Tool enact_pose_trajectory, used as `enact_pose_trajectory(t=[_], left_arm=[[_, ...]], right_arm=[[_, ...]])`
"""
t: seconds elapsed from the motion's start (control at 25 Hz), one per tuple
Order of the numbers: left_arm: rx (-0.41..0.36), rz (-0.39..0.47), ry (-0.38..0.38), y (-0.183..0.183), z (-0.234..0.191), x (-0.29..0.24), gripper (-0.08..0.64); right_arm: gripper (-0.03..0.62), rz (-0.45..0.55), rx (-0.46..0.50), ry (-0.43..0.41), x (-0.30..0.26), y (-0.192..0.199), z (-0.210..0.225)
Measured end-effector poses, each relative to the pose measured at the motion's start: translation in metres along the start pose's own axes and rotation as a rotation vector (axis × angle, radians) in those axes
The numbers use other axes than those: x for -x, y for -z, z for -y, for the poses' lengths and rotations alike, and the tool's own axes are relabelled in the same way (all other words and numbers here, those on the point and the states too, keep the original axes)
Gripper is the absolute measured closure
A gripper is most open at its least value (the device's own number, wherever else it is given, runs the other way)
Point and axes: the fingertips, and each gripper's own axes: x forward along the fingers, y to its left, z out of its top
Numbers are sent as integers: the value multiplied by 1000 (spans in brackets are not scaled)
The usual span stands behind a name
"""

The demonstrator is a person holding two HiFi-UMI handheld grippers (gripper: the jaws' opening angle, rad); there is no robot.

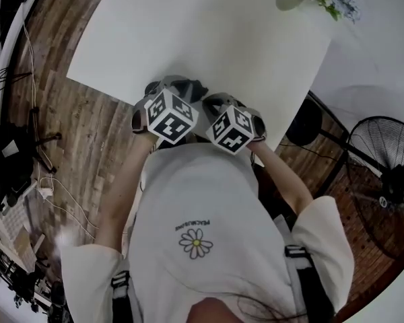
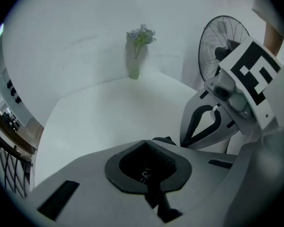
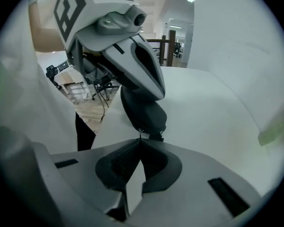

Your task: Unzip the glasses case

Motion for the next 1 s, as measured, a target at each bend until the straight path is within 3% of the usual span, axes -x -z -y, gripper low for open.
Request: enact_pose_trajectory(t=[0.28, 0.48, 0.84, 1.0], left_arm=[[4, 36, -37, 6, 8, 2, 548], [40, 59, -7, 12, 19, 4, 548], [36, 44, 10, 14, 24, 3, 548], [32, 49, -6, 13, 21, 5, 548]], right_arm=[[586, -40, 56, 18, -1, 11, 7], [586, -51, 60, 40, -2, 13, 31], [586, -49, 404, -17, -23, -20, 52], [586, -47, 432, -33, -28, -27, 54]])
